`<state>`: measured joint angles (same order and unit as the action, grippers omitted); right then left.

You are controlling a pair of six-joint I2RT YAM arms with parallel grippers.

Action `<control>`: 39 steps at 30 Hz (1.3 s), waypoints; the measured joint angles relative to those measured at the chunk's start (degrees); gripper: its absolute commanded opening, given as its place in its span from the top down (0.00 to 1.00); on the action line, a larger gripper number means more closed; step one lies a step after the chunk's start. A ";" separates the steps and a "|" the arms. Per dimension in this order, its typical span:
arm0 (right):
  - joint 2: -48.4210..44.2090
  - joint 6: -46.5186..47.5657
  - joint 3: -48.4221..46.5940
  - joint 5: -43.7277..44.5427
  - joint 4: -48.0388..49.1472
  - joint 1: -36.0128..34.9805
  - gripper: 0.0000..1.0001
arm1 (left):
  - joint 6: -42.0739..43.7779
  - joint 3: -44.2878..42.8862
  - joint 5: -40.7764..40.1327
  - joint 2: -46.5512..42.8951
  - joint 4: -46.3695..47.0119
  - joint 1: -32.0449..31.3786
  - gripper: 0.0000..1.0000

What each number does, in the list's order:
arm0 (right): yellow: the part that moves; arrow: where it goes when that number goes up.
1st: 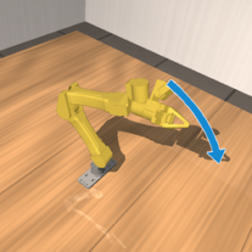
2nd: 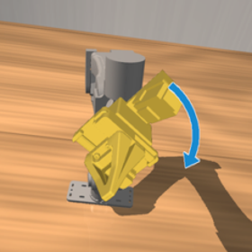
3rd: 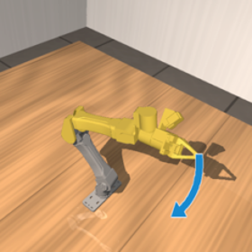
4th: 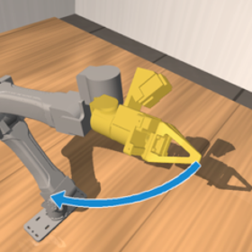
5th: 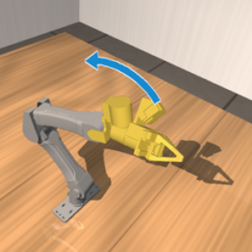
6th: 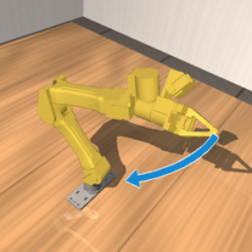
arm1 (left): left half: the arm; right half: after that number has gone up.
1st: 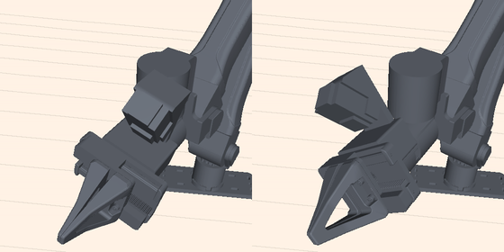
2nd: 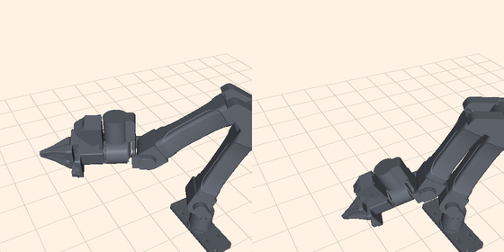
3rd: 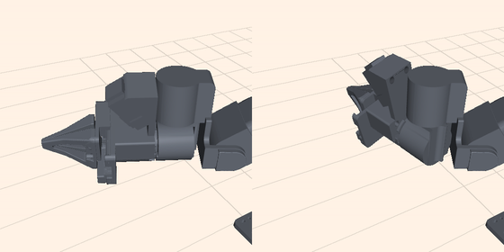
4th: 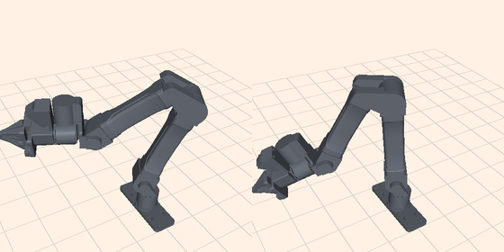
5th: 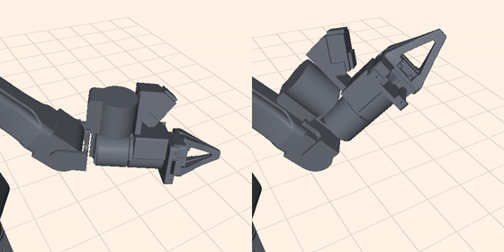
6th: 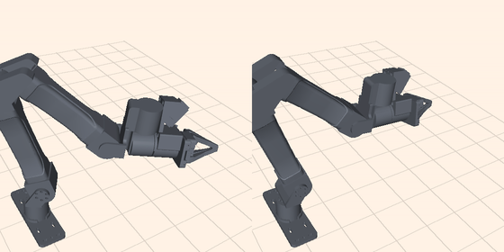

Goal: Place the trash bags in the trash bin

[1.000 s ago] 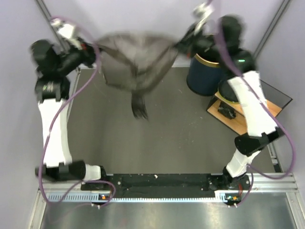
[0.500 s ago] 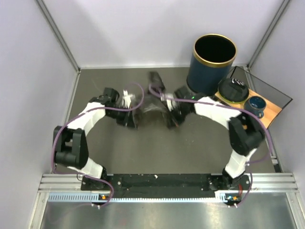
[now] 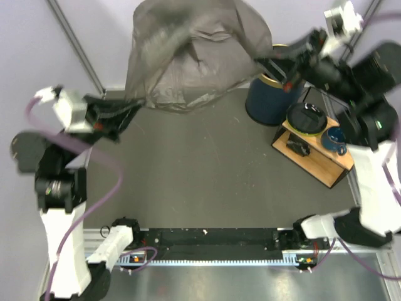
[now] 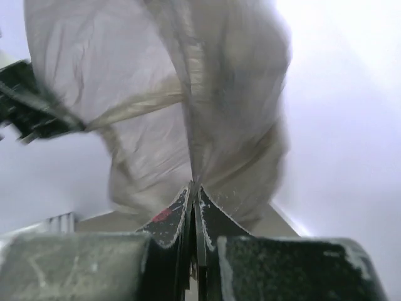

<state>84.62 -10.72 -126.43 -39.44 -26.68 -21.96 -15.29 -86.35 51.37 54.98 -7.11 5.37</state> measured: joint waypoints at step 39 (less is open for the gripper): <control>-2.47 -4.42 37.73 2.25 -1.01 -19.06 1.00 | 12.55 26.51 0.37 -3.78 -35.08 3.93 0.47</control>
<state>82.15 -15.14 -88.71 -37.19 -27.68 -41.01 -2.74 -59.83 51.75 51.20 -42.19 9.30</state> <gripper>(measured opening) 0.003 0.356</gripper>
